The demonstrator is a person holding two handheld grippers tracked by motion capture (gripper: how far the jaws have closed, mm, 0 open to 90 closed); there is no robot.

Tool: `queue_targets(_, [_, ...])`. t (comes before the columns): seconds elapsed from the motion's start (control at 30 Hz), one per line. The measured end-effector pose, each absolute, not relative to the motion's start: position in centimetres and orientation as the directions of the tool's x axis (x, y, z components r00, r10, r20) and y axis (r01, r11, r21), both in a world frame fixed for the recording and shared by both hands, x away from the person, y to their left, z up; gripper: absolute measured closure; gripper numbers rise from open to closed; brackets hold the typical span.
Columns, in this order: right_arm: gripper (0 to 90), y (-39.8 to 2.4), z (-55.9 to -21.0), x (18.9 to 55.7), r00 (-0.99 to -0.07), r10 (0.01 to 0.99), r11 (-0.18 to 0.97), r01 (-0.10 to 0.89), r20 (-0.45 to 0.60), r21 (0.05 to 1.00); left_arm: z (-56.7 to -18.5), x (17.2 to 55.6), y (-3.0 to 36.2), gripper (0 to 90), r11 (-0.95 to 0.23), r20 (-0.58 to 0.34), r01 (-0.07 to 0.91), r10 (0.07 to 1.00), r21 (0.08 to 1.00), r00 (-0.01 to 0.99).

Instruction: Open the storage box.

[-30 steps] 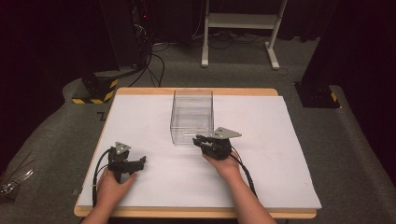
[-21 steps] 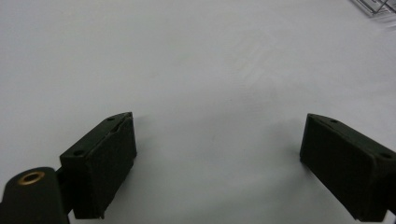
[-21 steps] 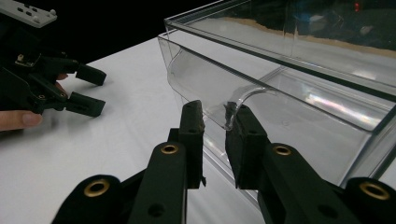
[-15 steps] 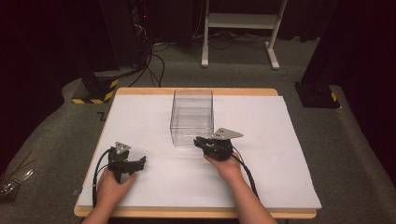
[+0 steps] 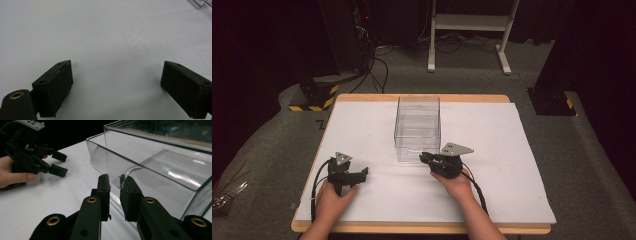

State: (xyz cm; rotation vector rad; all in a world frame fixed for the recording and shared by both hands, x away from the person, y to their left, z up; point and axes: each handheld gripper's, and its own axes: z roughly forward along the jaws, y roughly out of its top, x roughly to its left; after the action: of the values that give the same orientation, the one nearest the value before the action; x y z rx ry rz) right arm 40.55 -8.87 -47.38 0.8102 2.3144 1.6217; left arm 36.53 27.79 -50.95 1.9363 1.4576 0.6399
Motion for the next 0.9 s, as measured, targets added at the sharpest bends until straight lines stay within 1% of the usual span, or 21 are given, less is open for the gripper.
queue_targets(0.47, [79.5,-9.2,-47.4,38.3,-0.845,0.519,0.26,0.302,0.132,0.917,-50.9,36.5,27.8,11.1,-0.197,0.013,0.659,0.962,0.726,0.272])
queue_targets(0.9, [80.7,-9.5,-47.3,35.6,-0.87,0.478,0.289,0.284,0.119,0.914,-50.9,36.5,27.8,11.1,-0.196,0.013,0.659,0.962,0.726,0.273])
